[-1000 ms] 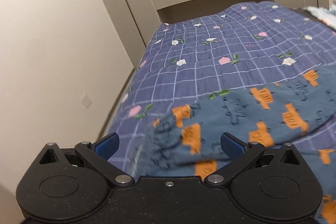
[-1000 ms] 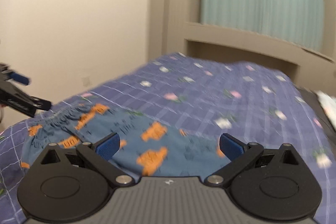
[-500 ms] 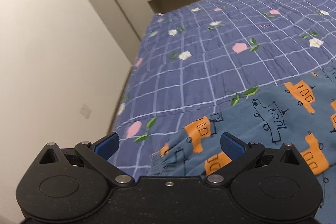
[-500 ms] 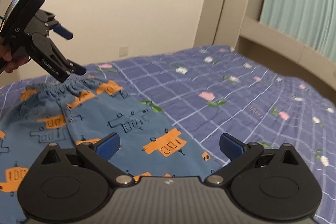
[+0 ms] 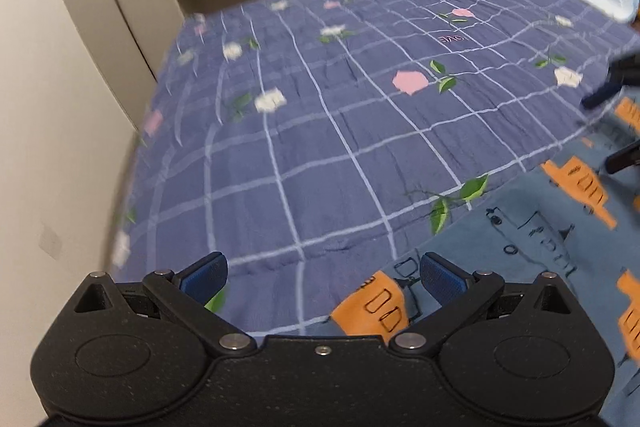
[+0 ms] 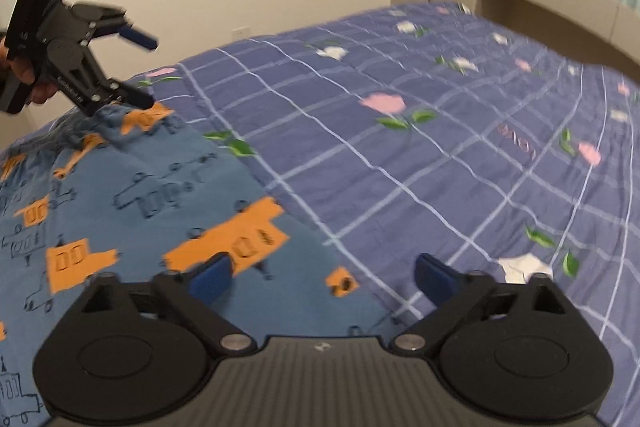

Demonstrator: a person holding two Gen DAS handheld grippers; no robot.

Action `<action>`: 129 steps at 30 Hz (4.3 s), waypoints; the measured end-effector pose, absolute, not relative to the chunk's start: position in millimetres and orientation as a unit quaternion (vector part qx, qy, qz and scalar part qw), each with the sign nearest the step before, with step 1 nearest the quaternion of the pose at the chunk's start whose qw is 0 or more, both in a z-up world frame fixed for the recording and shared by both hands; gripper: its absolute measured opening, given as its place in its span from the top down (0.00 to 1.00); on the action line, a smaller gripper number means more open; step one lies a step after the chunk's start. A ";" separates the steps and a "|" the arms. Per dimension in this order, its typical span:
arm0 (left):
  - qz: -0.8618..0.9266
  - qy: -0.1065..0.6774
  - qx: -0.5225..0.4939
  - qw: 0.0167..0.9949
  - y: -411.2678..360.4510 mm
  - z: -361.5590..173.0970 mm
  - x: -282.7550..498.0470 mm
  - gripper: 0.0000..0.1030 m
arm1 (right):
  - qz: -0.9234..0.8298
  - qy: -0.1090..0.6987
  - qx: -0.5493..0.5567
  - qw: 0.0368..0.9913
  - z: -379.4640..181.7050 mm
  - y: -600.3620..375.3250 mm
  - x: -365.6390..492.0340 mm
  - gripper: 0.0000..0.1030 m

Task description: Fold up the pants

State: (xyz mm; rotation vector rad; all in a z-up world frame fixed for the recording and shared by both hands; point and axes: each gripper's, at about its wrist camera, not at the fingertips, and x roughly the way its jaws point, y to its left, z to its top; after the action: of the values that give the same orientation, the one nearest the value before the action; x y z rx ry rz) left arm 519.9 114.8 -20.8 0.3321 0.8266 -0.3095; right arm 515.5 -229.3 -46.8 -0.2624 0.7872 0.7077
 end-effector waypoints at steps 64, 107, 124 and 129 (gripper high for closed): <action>-0.194 0.329 0.094 0.919 126.1 48.7 426.5 0.96 | 0.295 0.268 -0.143 0.906 22.5 -222.7 413.5 0.96; -0.228 0.361 0.154 0.891 167.4 -45.4 199.3 0.96 | 0.339 0.289 -0.268 0.854 -57.1 -143.6 154.8 0.98; -0.152 0.331 -0.020 0.931 105.5 -10.6 169.8 0.01 | 0.222 0.253 -0.086 0.938 -36.0 -236.2 130.3 0.00; -0.180 0.308 -0.019 0.934 26.3 -9.5 161.1 0.01 | 0.099 0.265 -0.004 0.959 -33.6 -304.8 121.4 0.00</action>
State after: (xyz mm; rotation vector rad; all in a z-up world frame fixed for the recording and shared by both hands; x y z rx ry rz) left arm 161.1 26.3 -9.5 -0.0397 0.6293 -0.3683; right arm 121.4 -304.8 -33.6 -0.0078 0.5381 0.1999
